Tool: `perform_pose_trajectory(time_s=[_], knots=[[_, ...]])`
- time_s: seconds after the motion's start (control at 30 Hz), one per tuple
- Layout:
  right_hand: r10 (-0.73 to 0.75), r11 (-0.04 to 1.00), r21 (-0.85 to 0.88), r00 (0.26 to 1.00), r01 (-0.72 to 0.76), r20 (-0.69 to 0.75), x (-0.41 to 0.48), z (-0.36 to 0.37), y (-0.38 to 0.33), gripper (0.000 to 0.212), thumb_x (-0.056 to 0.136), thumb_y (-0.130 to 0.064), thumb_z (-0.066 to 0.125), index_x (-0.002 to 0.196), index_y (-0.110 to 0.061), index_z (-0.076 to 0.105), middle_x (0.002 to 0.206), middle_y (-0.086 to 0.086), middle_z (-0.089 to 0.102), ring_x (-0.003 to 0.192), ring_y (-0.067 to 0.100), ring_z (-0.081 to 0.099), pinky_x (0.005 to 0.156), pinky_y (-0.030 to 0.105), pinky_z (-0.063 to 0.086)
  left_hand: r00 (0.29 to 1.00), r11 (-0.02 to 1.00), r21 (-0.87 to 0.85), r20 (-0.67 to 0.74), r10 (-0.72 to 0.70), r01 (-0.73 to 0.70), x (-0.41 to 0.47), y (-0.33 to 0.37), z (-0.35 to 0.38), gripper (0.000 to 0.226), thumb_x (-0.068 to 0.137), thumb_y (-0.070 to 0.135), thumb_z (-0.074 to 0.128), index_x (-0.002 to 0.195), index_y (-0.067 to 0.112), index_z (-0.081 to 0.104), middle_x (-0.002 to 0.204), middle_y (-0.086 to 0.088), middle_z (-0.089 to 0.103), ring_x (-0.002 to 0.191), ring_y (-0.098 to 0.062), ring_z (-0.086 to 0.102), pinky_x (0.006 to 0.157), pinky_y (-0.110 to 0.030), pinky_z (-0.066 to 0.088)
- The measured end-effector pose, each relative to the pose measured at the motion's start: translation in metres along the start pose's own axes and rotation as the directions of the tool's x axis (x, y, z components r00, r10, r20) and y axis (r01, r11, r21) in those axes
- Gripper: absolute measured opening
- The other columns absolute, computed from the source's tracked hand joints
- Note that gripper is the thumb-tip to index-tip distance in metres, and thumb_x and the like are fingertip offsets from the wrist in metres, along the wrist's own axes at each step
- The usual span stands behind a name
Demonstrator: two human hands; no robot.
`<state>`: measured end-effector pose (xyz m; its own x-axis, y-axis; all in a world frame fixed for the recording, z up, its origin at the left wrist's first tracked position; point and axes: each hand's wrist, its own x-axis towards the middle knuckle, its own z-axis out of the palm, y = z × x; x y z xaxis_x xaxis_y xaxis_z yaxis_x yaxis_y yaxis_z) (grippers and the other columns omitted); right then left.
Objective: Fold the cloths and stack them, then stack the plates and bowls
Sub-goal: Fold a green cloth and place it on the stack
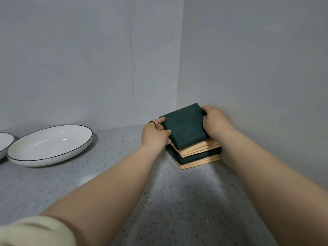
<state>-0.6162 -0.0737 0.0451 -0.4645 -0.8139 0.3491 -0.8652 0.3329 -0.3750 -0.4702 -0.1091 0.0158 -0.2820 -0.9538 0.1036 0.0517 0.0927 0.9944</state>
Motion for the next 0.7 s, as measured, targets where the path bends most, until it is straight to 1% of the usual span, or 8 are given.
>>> perform_pose_trajectory(time_s=[0.1,0.2,0.23,0.3,0.33,0.43,0.57,0.7], knots=[[-0.014,0.993,-0.117,0.997,0.022,0.076,0.005,0.007,0.001,0.038,0.090,0.004,0.035,0.126,-0.003,0.046,0.128,0.016,0.052,0.116,0.031,0.049,0.093,0.032,0.040,1.000,0.999,0.035,-0.001,-0.006,0.006,0.003,-0.009,0.002,0.047,0.089,-0.009,0.049,0.133,0.007,0.046,0.102,-0.005,0.052,0.086,-0.018,0.056,0.072,-0.027,0.054],[-0.004,0.967,-0.252,0.988,0.043,0.152,0.002,0.009,0.000,0.038,0.090,0.005,0.038,0.126,-0.001,0.045,0.129,0.016,0.049,0.119,0.029,0.047,0.096,0.031,0.039,1.000,0.997,0.077,-0.005,-0.021,0.022,0.006,-0.016,0.002,0.045,0.088,-0.007,0.052,0.131,0.006,0.048,0.092,-0.001,0.051,0.077,-0.016,0.056,0.076,-0.029,0.055],[0.001,0.955,-0.291,0.985,0.049,0.170,0.000,0.010,-0.001,0.039,0.090,0.004,0.039,0.127,-0.001,0.044,0.130,0.016,0.047,0.121,0.029,0.045,0.097,0.031,0.038,1.000,0.994,0.104,-0.007,-0.018,0.018,0.008,-0.019,0.002,0.045,0.087,-0.005,0.054,0.130,0.005,0.049,0.088,0.001,0.051,0.078,-0.016,0.055,0.082,-0.031,0.054],[-0.008,0.929,-0.362,0.980,0.080,0.196,-0.005,0.011,-0.001,0.040,0.090,0.004,0.039,0.130,-0.001,0.041,0.133,0.015,0.042,0.126,0.028,0.038,0.101,0.032,0.036,1.000,0.987,0.160,-0.011,0.002,0.000,0.010,-0.023,0.002,0.044,0.087,-0.001,0.056,0.130,0.007,0.050,0.082,0.006,0.049,0.090,-0.016,0.053,0.095,-0.026,0.045],[-0.029,0.920,-0.379,0.981,0.102,0.194,-0.005,0.012,-0.002,0.042,0.090,0.004,0.038,0.132,-0.001,0.039,0.136,0.015,0.039,0.128,0.028,0.034,0.104,0.033,0.034,1.000,0.983,0.184,-0.009,0.011,-0.010,0.011,-0.023,0.002,0.043,0.088,0.001,0.057,0.130,0.008,0.050,0.081,0.007,0.049,0.093,-0.014,0.050,0.095,-0.021,0.041],[-0.134,0.944,-0.276,0.974,0.181,0.182,-0.005,0.013,-0.006,0.049,0.092,0.004,0.034,0.140,-0.006,0.032,0.150,0.011,0.027,0.138,0.025,0.023,0.111,0.030,0.023,1.000,0.971,0.239,-0.002,0.025,-0.024,0.014,-0.024,0.003,0.043,0.088,0.004,0.057,0.130,0.009,0.050,0.085,0.004,0.049,0.094,-0.012,0.047,0.091,-0.019,0.037],[-0.137,0.985,-0.061,0.943,0.163,0.302,-0.004,0.020,-0.006,0.039,0.100,-0.011,0.028,0.137,-0.005,0.038,0.143,0.013,0.041,0.130,0.027,0.038,0.102,0.025,0.031,1.000,0.956,0.293,0.013,0.020,-0.023,0.017,-0.028,0.002,0.041,0.089,0.007,0.058,0.130,0.008,0.051,0.078,0.007,0.046,0.092,-0.014,0.048,0.089,-0.021,0.040],[-0.081,0.995,-0.019,0.925,0.095,0.371,-0.008,0.028,-0.004,0.039,0.101,-0.018,0.027,0.129,0.001,0.045,0.139,0.015,0.045,0.127,0.027,0.041,0.101,0.026,0.032,0.998,0.924,0.380,0.048,0.033,-0.049,0.015,-0.029,-0.001,0.041,0.090,0.012,0.056,0.131,0.011,0.050,0.101,-0.001,0.052,0.093,-0.013,0.048,0.087,-0.020,0.039]])
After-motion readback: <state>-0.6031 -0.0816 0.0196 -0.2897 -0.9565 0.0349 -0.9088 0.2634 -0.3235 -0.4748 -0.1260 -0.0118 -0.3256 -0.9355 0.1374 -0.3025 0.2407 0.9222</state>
